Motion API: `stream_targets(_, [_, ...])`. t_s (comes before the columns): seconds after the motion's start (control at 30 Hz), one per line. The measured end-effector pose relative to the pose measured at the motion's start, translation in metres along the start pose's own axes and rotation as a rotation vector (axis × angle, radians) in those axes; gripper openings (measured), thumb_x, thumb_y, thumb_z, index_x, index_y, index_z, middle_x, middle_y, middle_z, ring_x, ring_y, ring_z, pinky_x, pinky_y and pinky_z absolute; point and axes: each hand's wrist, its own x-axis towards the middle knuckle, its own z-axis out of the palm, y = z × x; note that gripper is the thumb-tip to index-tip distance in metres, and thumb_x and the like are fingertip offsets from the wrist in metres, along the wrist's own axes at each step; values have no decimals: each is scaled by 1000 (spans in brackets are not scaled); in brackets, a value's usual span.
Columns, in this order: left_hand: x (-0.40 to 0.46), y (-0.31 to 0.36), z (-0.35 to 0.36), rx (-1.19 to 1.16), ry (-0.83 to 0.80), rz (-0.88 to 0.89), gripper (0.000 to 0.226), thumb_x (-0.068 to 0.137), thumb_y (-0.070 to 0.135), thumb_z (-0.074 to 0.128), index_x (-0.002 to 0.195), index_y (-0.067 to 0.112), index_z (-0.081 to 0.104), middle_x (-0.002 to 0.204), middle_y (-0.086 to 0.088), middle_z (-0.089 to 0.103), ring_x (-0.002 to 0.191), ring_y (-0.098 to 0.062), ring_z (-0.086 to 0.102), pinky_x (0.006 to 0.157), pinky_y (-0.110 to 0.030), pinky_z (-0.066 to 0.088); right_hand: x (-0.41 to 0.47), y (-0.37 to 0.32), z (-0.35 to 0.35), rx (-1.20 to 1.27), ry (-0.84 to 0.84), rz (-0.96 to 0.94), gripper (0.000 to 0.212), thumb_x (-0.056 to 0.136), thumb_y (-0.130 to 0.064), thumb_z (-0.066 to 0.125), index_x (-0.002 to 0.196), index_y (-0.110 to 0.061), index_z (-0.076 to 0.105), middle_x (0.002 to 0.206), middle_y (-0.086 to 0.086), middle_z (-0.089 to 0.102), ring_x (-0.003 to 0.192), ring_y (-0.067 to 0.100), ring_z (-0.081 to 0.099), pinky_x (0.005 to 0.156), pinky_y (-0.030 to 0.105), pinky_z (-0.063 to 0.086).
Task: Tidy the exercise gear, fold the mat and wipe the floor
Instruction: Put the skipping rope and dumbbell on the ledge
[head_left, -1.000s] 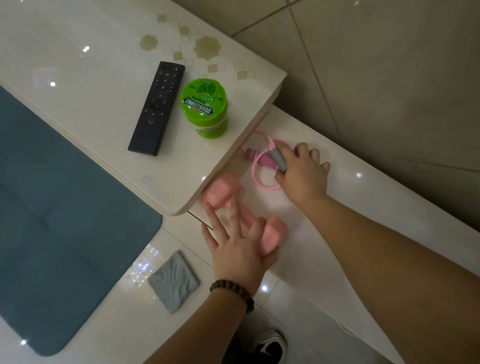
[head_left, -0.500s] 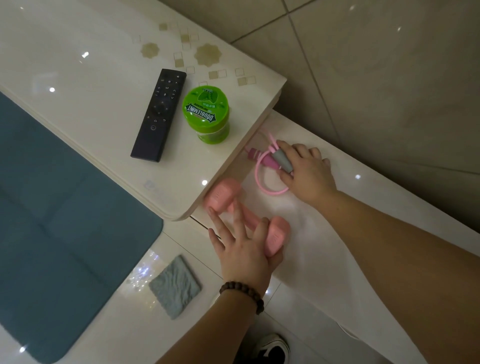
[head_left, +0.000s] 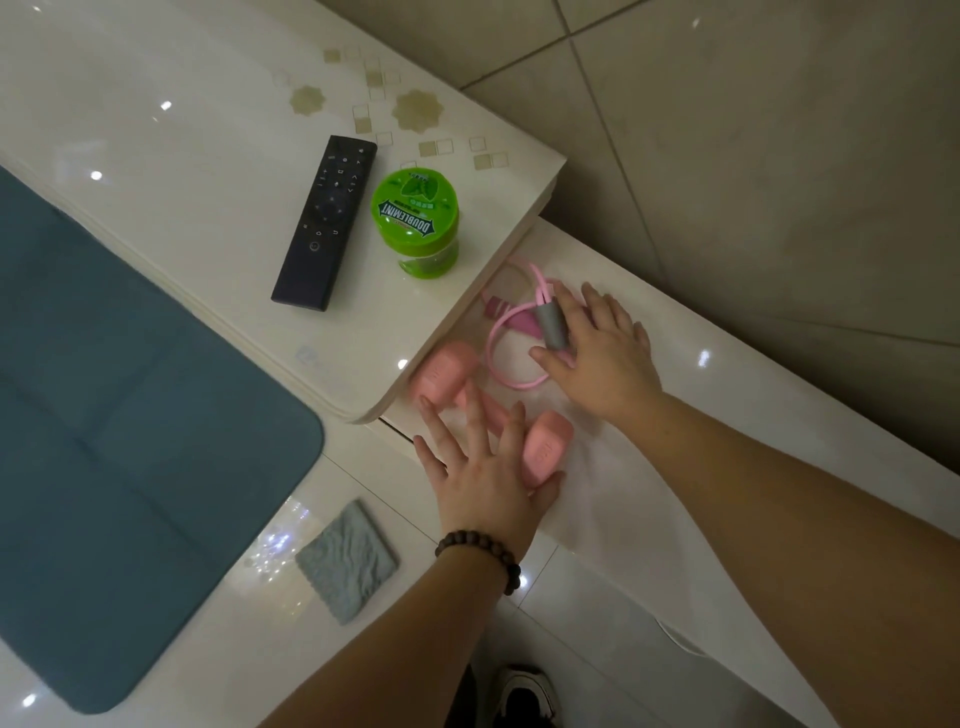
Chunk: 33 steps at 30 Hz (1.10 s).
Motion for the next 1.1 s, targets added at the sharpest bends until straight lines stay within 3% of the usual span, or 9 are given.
stream_targets(0.1, [-6,0,-19,1,-115,-17,83,85,74,34,152,39,0,158,-7,-25,132,-46,-39,114,-63,-8,-15,-2,-17,-13,26,17,73,91,-60,37,150,-34,5,159,6,9,146,29,0,116,55,10])
stream_targets(0.23, [-19,1,-50,-26,-138,-24,80,88,72,23,151,36,-9,159,-4,-23,140,-35,-32,115,-57,-9,-46,-7,-50,-33,60,8,69,93,-58,35,151,-33,7,159,5,10,147,27,0,116,54,9])
stream_targets(0.37, [-42,1,-98,-73,-60,-18,67,97,58,18,153,31,-8,161,-4,-13,146,-26,-21,120,-48,-6,-86,-16,-93,-54,61,36,68,93,-59,34,151,-31,10,159,5,11,147,26,0,116,53,13])
stream_targets(0.6, [-128,-7,-206,-178,17,-116,64,98,55,19,154,27,5,162,-2,5,149,-22,-4,121,-43,2,-186,-54,-186,17,88,14,62,95,-53,34,150,-27,20,157,8,18,146,26,7,115,52,17])
stream_targets(0.73, [-197,-20,-256,-223,112,-180,62,99,54,21,154,27,8,162,-3,8,149,-22,-2,121,-43,3,-243,-85,-224,40,124,-61,66,91,-59,26,147,-24,29,155,11,24,145,29,13,114,53,19])
stream_targets(1.1, [-346,-86,-270,-300,211,-512,63,99,54,23,154,27,9,162,-1,6,149,-20,-3,121,-41,1,-328,-183,-245,19,81,-284,56,95,-43,44,146,-22,32,154,9,25,144,27,15,115,47,21])
